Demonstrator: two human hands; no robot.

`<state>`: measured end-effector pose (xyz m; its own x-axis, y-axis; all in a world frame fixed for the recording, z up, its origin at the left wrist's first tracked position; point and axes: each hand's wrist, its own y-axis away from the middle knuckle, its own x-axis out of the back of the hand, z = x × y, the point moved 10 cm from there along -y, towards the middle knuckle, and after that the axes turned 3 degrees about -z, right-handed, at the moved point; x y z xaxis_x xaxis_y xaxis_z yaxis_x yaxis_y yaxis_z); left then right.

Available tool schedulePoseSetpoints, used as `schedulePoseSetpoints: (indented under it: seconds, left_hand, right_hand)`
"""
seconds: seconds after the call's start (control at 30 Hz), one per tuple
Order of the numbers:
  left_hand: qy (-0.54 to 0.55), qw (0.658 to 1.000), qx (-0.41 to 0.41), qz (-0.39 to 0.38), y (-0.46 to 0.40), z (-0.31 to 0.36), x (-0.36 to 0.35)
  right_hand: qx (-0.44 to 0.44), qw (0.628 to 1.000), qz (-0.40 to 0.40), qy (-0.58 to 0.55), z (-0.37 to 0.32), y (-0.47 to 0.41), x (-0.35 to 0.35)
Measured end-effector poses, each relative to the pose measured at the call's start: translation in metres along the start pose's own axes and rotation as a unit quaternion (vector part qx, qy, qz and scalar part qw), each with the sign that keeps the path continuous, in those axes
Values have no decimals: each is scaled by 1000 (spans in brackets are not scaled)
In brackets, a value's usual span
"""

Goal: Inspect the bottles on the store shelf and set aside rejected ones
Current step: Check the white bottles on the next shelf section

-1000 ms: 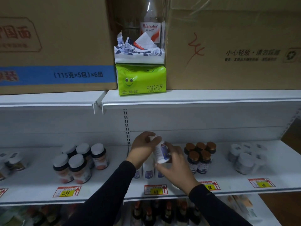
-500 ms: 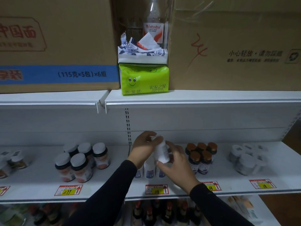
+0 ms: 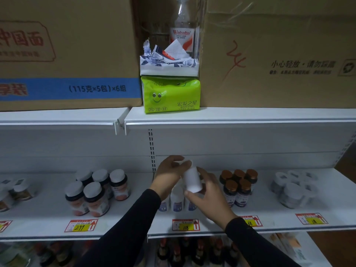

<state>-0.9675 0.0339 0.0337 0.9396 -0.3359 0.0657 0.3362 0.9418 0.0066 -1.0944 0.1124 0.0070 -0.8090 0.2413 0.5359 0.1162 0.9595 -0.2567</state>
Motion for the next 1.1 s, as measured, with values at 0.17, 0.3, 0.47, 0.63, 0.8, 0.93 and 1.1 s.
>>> schedulePoseSetpoints:
  seconds: [0.17,0.3,0.47,0.63,0.8,0.93,1.1]
  left_hand:
    - [-5,999,-8,-42,2,7,-5]
    - [0,1000,-16,-18,-1,8,1]
    - [22,1000,-15,8,-2,6,1]
    - [-40,999,-17,-19,0,11,-2]
    - [-92,995,-14,-41,0,6,-4]
    - [-196,979,-45,-35,-1,9,-4]
    - [-153,987,37,-15,-3,-10,1]
  right_hand:
    - [32,999,-27,-31,-8,0,-2]
    - [14,1000,-20,-16,-4,1,0]
    - [-1,1000,-11,-19,-3,-1,3]
    - [15,999,-34,-33,-6,2,2]
    - [17,999,-38,-27,-9,3,1]
    - [6,998,-47,-33,-9,4,1]
    - [22,997,-58,-35,-17,6,-4]
